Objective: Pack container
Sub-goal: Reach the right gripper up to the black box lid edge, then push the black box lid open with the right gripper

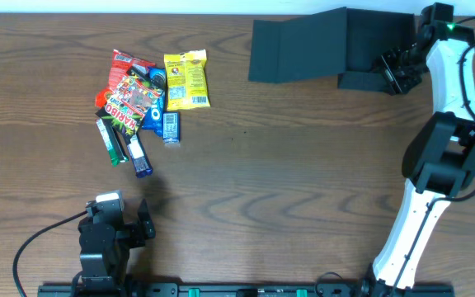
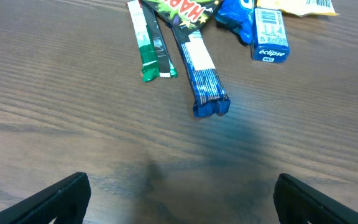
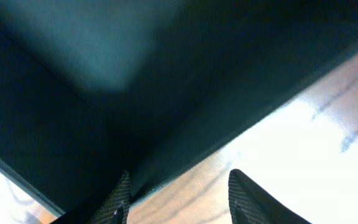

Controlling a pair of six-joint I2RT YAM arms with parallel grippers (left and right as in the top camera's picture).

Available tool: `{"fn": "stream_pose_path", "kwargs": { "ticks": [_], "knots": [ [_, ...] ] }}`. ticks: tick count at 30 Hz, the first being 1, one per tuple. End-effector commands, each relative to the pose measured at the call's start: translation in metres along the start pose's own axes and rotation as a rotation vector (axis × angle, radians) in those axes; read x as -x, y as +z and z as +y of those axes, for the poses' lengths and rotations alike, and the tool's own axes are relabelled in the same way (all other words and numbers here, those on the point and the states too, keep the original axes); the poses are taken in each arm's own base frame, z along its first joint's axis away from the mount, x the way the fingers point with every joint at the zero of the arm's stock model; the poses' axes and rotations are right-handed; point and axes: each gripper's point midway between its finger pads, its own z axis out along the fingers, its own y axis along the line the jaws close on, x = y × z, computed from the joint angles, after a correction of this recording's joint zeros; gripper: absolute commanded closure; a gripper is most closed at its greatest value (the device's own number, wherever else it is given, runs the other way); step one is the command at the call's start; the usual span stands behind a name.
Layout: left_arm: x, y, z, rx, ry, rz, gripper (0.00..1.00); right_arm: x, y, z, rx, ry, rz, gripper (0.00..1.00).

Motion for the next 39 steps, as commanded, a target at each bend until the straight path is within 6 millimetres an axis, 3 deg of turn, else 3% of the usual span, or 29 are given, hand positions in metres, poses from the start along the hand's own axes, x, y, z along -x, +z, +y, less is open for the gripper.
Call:
{"fn": "stream_pose_path", "kwargs": {
  "ticks": [1, 13, 22, 28, 32, 35, 39],
  "knots": [
    [-0.004, 0.002, 0.0, -0.001, 0.013, 0.008, 0.05, -0.004, 0.001, -0.007, -0.022, -0.043, 0.027, 0.47],
    [-0.004, 0.002, 0.0, -0.001, 0.013, 0.008, 0.05, -0.042, -0.005, -0.04, -0.154, -0.144, 0.186, 0.45],
    [-0.004, 0.002, 0.0, -0.001, 0.013, 0.008, 0.05, -0.084, -0.007, -0.048, -0.27, -0.257, 0.287, 0.39],
    [-0.004, 0.002, 0.0, -0.001, 0.013, 0.008, 0.05, -0.12, -0.005, -0.043, -0.332, -0.348, 0.343, 0.35],
    [-0.004, 0.002, 0.0, -0.001, 0.013, 0.008, 0.05, -0.132, -0.002, -0.035, -0.335, -0.389, 0.349, 0.35],
    [-0.004, 0.002, 0.0, -0.001, 0.013, 0.008, 0.05, -0.131, -0.007, -0.027, -0.311, -0.401, 0.329, 0.24],
    [-0.004, 0.002, 0.0, -0.001, 0.013, 0.008, 0.05, -0.125, -0.032, -0.007, -0.248, -0.467, 0.264, 0.09]
  ]
}}
